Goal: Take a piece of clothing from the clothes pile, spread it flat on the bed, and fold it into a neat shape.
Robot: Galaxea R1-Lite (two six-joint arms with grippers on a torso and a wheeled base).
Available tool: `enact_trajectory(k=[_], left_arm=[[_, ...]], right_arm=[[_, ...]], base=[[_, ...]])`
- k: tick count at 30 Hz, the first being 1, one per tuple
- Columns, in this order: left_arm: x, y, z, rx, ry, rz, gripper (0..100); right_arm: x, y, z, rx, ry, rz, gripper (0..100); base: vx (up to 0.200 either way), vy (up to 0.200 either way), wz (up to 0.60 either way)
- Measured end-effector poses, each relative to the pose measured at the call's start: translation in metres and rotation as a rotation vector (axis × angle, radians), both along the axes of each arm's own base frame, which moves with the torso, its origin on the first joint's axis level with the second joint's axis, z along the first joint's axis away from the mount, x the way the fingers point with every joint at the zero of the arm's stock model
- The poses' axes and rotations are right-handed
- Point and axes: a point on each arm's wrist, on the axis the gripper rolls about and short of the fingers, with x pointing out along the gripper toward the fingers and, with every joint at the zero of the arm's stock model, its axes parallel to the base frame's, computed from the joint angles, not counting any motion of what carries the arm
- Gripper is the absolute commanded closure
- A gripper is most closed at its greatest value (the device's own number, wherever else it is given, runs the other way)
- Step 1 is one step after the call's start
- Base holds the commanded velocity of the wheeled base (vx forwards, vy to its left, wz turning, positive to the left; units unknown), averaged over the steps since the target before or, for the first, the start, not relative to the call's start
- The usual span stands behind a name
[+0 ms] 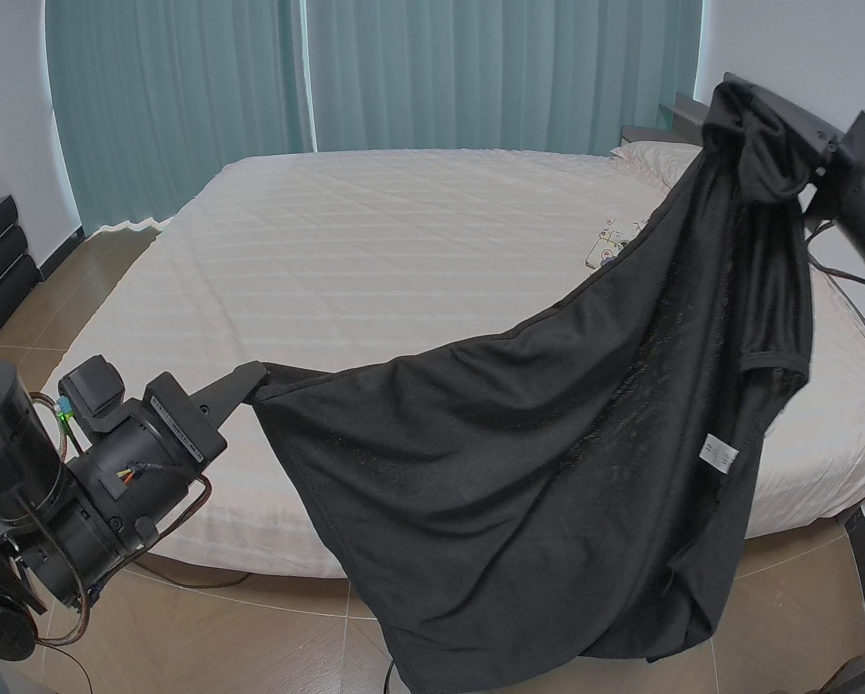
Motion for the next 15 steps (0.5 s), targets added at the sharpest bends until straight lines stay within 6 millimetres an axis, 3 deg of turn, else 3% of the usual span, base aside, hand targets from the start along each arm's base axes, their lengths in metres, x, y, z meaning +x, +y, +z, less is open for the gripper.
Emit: enact_trajectory(k=[4, 9, 15], left_arm=[[0.015, 0.002, -0.004, 0.016, 0.027, 0.043, 100], [0.032, 0.001, -0.003, 0.017, 0.033, 0.071, 100], [0.052, -0.003, 0.004, 0.010, 0.018, 0.095, 100]], right_arm=[[0.036, 0.001, -0.026, -0.043, 0.081, -0.038, 100], [0.067, 0.004, -0.058, -0.110, 0.158, -0.071, 100], [0.082, 0.006, -0.076, -0.141, 0.200, -0.080, 100]], base=[[0.000, 0.000, 0.00], [0.200, 0.000, 0.00], [0.200, 0.000, 0.00]])
